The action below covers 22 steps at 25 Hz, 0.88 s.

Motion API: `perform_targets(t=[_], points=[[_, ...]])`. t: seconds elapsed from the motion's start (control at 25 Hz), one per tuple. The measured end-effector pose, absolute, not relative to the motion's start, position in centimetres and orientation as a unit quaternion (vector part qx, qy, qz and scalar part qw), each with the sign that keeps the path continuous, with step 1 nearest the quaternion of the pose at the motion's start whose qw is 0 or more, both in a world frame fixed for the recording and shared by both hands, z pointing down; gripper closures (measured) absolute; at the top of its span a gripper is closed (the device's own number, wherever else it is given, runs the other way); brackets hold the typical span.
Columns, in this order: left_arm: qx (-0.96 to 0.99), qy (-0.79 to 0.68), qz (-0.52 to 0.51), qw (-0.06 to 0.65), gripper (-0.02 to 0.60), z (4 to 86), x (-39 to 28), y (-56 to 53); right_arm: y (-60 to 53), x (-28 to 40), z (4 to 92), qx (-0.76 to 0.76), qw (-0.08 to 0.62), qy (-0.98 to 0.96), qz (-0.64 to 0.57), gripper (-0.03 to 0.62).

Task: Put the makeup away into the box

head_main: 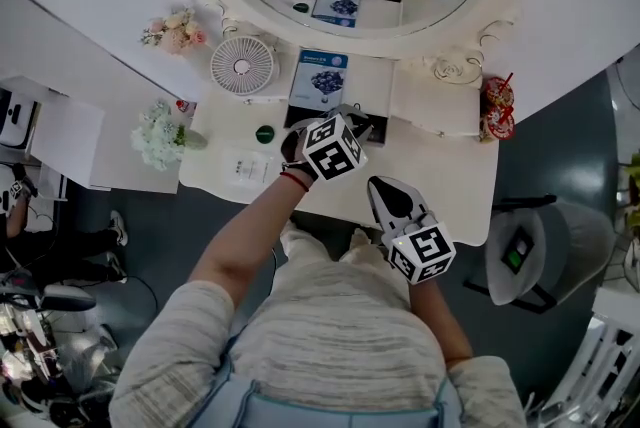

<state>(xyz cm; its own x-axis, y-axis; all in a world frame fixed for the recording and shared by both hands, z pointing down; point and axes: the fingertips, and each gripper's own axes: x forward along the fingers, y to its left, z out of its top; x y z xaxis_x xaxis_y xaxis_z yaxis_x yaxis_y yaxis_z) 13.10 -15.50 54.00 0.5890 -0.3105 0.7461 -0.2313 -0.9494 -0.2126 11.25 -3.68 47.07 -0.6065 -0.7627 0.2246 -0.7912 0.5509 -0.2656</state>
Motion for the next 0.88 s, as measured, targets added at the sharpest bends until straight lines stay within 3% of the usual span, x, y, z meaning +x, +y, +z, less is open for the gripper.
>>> perform_targets(t=[0.28, 0.88], points=[[-0.876, 0.153, -0.447, 0.101, 0.555, 55.1, 13.6, -15.6, -3.5, 11.9, 47.2, 0.447, 0.041, -0.876, 0.175, 0.583], [-0.881, 0.171, -0.434, 0.072, 0.549, 55.4, 12.9, -15.8, -4.0, 11.9, 47.2, 0.445, 0.040, -0.877, 0.175, 0.583]])
